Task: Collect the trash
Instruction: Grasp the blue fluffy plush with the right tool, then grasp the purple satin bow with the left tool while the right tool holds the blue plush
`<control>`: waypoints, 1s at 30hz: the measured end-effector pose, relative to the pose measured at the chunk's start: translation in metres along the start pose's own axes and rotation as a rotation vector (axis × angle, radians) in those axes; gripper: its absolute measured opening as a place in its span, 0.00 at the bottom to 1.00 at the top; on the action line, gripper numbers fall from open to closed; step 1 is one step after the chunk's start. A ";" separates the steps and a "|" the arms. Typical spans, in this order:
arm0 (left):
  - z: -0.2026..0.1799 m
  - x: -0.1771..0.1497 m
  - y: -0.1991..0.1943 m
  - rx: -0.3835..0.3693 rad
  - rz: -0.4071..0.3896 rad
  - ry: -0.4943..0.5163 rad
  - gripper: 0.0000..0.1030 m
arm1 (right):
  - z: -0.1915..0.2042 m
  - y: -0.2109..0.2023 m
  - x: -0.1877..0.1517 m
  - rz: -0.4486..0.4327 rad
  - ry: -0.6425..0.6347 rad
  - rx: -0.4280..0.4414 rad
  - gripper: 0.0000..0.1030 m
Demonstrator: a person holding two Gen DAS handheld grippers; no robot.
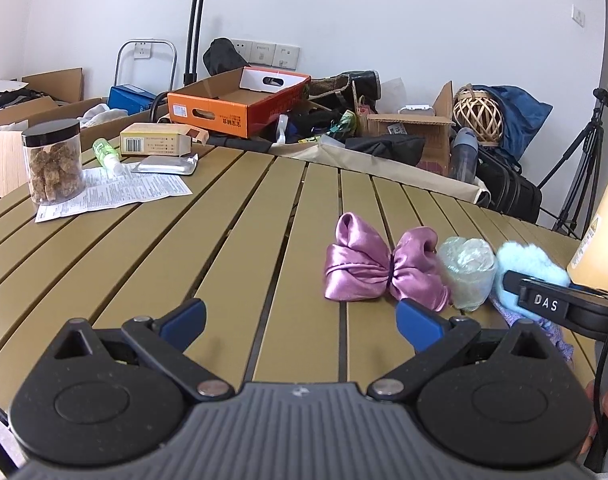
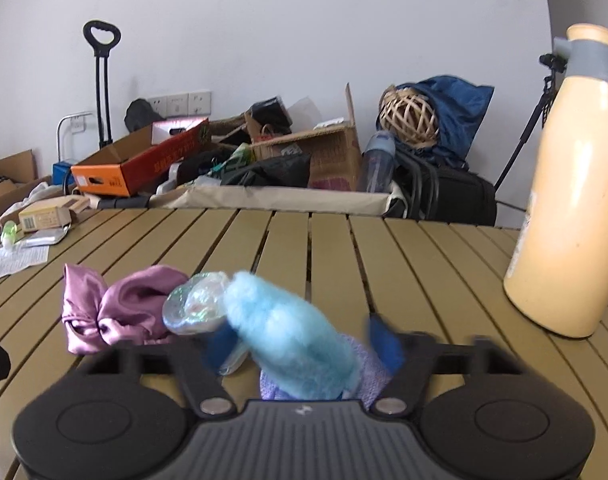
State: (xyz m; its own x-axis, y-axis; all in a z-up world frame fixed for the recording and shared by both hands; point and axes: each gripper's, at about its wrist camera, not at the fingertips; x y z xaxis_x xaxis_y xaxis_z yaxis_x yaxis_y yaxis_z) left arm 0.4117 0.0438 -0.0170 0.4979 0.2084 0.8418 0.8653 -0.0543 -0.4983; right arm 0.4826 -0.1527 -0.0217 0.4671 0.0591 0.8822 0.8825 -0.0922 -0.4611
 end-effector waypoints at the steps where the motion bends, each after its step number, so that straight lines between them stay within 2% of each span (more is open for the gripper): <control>1: 0.000 0.000 0.000 0.002 0.002 0.000 1.00 | -0.001 -0.001 -0.001 -0.002 0.002 0.008 0.42; 7: 0.003 0.000 0.002 -0.003 0.003 -0.015 1.00 | -0.020 -0.014 0.001 -0.048 0.099 0.041 0.40; 14: -0.018 0.019 0.016 -0.026 -0.009 0.018 1.00 | -0.064 -0.034 0.003 -0.139 0.268 0.044 0.40; 22: -0.034 0.042 0.079 -0.063 0.149 -0.026 1.00 | -0.102 -0.032 0.000 -0.147 0.361 0.012 0.40; 30: -0.049 0.043 0.114 -0.036 0.204 -0.019 1.00 | -0.124 -0.033 -0.005 -0.156 0.423 0.010 0.40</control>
State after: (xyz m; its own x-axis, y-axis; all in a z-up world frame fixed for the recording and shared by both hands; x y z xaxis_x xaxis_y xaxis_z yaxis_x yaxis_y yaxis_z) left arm 0.5349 -0.0010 -0.0275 0.6619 0.2080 0.7201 0.7485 -0.1318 -0.6499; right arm 0.4448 -0.2737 0.0008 0.2670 -0.3402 0.9016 0.9422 -0.1045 -0.3185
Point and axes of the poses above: each gripper's, at about its wrist camera, not at the fingertips, and y roughly the way its jaws point, z to its left, x to its top, and after that the axes turned 6 degrees about -x, right-handed
